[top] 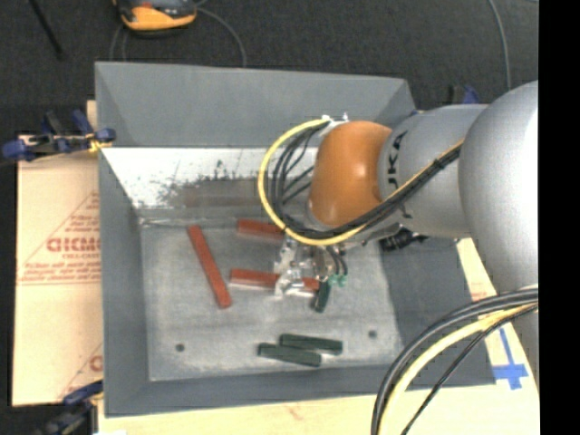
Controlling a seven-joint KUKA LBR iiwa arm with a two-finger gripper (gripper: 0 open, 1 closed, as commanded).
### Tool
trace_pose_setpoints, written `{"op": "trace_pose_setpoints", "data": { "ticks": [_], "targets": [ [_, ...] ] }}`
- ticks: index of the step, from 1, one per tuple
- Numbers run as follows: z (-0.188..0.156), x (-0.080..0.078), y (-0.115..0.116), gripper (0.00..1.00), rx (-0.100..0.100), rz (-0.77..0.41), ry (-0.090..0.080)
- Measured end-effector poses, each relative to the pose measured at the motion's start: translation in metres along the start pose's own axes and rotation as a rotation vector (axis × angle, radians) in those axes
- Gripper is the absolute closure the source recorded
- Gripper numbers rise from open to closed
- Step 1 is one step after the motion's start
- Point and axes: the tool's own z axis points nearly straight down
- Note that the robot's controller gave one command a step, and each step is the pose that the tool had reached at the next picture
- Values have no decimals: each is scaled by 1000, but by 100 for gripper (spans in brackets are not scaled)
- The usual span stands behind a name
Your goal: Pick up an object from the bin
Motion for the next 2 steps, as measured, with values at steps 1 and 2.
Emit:
{"op": "trace_pose_setpoints", "data": {
  "ticks": [1,2],
  "targets": [
    [0,-9,-1,0,-1,1,-53],
    [0,0,0,100,0,-1,2]
  ]
}}
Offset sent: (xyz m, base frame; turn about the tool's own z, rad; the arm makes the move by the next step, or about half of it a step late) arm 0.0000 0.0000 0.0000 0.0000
